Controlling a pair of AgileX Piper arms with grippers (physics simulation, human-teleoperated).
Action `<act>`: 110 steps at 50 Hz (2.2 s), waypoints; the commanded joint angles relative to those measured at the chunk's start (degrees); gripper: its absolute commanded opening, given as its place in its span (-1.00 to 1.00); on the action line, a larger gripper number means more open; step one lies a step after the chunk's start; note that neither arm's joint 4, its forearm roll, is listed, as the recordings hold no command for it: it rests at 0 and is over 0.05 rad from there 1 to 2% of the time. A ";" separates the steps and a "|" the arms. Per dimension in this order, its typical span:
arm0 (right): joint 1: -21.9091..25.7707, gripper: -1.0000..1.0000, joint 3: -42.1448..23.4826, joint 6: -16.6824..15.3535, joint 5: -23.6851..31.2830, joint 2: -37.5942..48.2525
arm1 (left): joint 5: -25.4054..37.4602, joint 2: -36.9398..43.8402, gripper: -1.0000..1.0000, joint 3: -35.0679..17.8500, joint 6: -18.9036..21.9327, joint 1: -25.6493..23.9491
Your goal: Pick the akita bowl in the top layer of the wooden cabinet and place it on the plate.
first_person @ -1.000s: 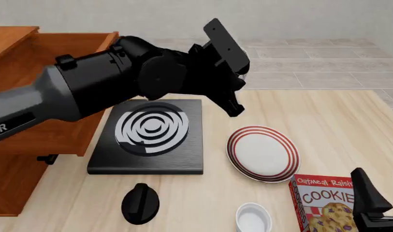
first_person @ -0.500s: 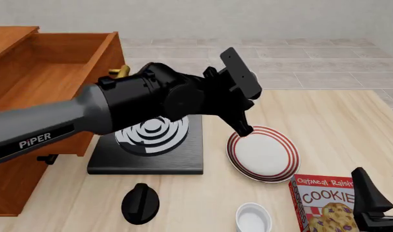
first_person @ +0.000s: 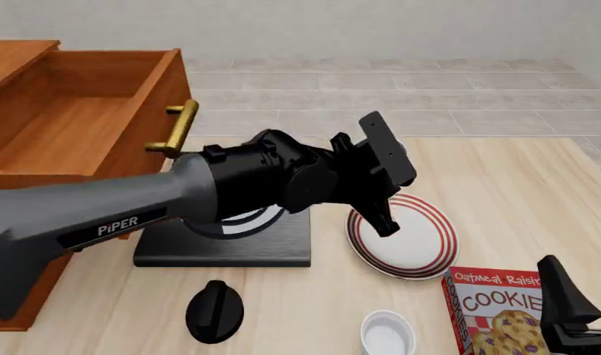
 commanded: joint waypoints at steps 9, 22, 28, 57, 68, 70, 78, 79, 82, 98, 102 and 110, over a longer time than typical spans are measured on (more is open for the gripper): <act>-0.24 1.00 -0.18 0.35 0.07 0.10 | -2.90 1.10 -1.00 2.24 1.65 -3.59; -0.33 1.00 -0.07 0.38 0.21 -0.12 | -4.52 1.99 -1.00 4.52 4.85 -5.00; -0.41 1.00 -0.05 0.54 0.27 -0.19 | -5.80 2.04 -1.00 6.16 5.20 -5.55; -0.42 1.00 0.16 1.00 -0.45 0.41 | -5.54 8.49 -1.00 0.76 5.47 -5.74; -0.83 1.00 0.18 1.39 -0.54 0.52 | -6.35 11.25 -1.00 -0.64 4.82 -6.06; -0.86 1.00 0.19 1.45 -0.66 0.66 | -6.36 11.47 -1.00 -0.78 4.61 -6.14; -0.50 1.00 0.13 1.74 -0.58 0.71 | -7.05 12.48 -1.00 -0.42 4.17 -6.33; -0.46 1.00 0.13 1.75 -0.58 0.70 | -7.07 12.62 -1.00 -0.47 4.12 -6.31; -0.52 1.00 0.16 1.84 -0.72 0.84 | -6.96 13.14 -1.00 -1.02 4.05 -6.02; -0.73 1.00 0.19 2.08 -1.51 1.65 | -6.94 17.23 -1.00 -4.33 3.83 -5.13; -0.77 1.00 0.11 1.97 -1.11 1.27 | -7.20 17.21 -1.00 -3.86 3.67 -5.20; -0.69 1.00 0.04 2.18 -0.23 0.51 | -7.01 17.96 -1.00 -4.56 3.43 -5.23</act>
